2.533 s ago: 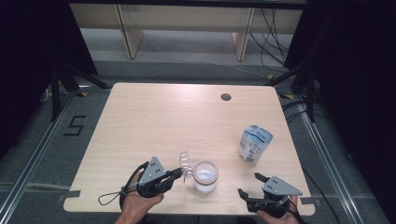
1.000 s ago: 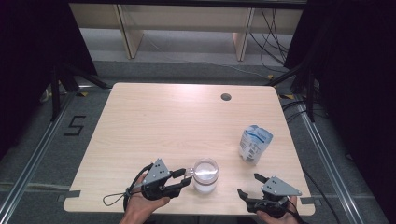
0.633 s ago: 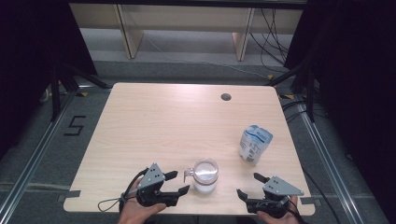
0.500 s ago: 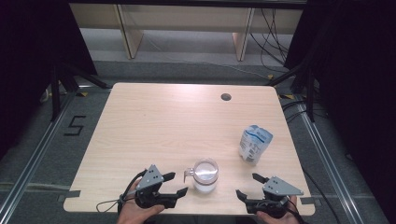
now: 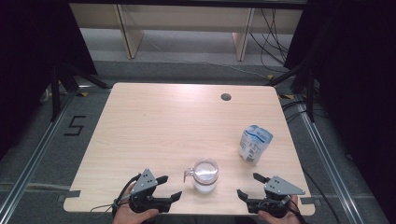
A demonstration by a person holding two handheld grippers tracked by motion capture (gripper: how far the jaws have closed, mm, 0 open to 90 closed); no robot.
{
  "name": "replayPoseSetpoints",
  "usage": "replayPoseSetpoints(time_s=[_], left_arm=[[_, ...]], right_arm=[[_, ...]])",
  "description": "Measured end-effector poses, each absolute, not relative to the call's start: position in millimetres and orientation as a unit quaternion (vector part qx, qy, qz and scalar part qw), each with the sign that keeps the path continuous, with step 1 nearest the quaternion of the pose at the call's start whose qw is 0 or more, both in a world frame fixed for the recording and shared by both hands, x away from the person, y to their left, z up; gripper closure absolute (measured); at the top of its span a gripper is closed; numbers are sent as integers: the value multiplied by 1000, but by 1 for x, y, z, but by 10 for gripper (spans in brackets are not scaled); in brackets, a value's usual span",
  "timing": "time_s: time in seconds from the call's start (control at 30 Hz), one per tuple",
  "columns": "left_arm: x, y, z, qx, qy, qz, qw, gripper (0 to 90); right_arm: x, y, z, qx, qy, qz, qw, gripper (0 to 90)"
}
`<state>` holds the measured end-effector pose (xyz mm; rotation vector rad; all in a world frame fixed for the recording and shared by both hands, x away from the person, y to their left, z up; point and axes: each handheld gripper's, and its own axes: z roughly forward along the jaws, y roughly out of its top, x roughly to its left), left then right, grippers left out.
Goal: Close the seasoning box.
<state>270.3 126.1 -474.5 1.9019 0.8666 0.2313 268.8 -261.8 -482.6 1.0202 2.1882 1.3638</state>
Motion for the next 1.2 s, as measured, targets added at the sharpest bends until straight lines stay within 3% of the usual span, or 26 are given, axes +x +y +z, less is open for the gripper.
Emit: replayPoseSetpoints(time_s=[0.07, 0.1, 0.7, 1.2], left_arm=[[269, 127, -476, 796, 348, 107, 484, 246], [268, 126, -478, 794, 350, 104, 486, 243], [259, 131, -496, 808, 355, 105, 458, 217], [259, 135, -502, 796, 366, 111, 470, 158]], right_arm=[[270, -263, -482, 355, 778, 479, 198, 158], [269, -261, -483, 360, 778, 483, 180, 158], [265, -263, -486, 386, 778, 464, 173, 158], [256, -267, -490, 384, 792, 443, 171, 159]])
